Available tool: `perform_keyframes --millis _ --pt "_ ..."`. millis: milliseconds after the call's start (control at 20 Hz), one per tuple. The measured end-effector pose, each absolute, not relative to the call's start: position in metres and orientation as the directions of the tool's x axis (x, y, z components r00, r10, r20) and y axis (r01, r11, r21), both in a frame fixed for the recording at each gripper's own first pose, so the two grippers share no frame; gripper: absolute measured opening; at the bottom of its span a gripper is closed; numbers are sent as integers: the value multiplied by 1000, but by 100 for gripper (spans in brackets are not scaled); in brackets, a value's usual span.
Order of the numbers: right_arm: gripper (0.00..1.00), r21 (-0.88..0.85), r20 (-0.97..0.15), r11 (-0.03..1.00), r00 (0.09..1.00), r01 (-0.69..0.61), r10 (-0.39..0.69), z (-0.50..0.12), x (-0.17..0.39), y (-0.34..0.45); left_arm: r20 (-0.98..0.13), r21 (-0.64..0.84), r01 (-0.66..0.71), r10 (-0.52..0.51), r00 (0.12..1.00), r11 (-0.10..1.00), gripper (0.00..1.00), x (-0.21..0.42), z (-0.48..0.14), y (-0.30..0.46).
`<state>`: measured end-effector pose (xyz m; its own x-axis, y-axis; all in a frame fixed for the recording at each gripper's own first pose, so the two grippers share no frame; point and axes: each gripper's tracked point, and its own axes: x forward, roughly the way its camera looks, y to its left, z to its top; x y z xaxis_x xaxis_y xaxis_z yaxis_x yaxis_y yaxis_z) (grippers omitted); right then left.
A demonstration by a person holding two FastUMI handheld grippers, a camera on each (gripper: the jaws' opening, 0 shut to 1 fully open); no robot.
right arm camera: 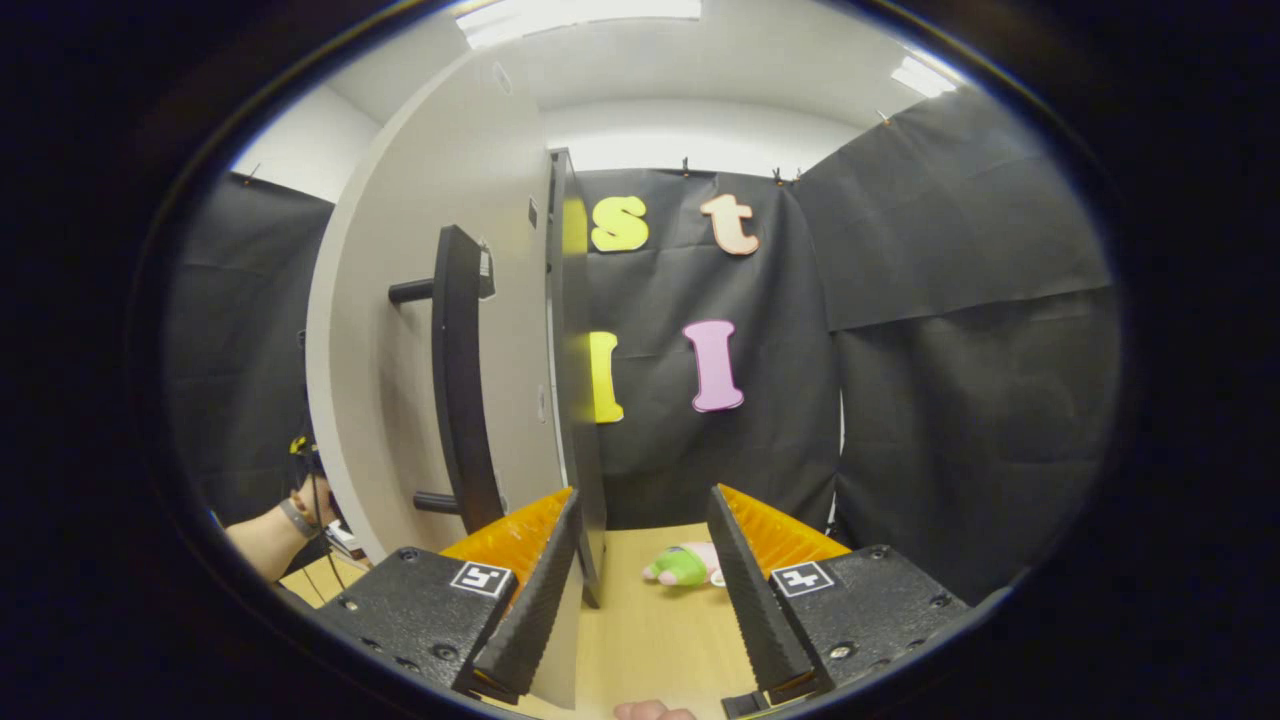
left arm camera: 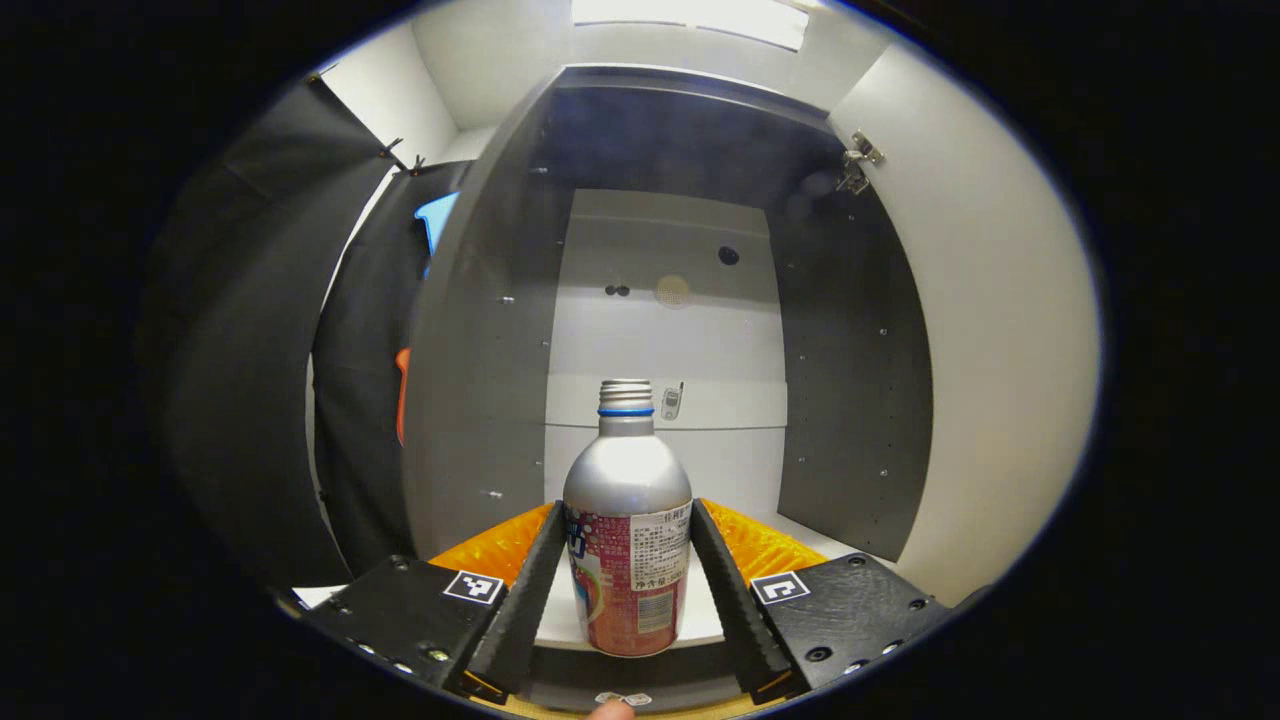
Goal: Open the cabinet door with the right hand, grasp the bottle in the cabinet with the left hand and place it on the coaster, then close the cabinet door with the right hand.
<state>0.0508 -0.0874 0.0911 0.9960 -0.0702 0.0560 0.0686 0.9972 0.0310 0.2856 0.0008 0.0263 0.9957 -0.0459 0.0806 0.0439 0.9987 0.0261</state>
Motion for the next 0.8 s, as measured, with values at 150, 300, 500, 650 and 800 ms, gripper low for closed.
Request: perform_keyframes --millis 150,300,500,650,800 --pt "80 34 60 997 996 62 -64 91 51 -88 94 51 23 -28 995 998 75 245 21 18" --pt "80 28 62 998 996 55 -57 92 52 -88 82 51 20 -24 996 999 75 208 5 26" --pt "81 21 78 998 995 56 -57 93 52 -88 76 42 -19 16 997 999 75 161 -35 43" --pt "80 34 73 998 996 51 -54 92 52 -88 48 32 -91 89 995 995 75 129 -74 62" --pt "80 32 82 998 995 58 -60 93 51 -89 7 34 -194 194 981 980 75 100 -116 88"
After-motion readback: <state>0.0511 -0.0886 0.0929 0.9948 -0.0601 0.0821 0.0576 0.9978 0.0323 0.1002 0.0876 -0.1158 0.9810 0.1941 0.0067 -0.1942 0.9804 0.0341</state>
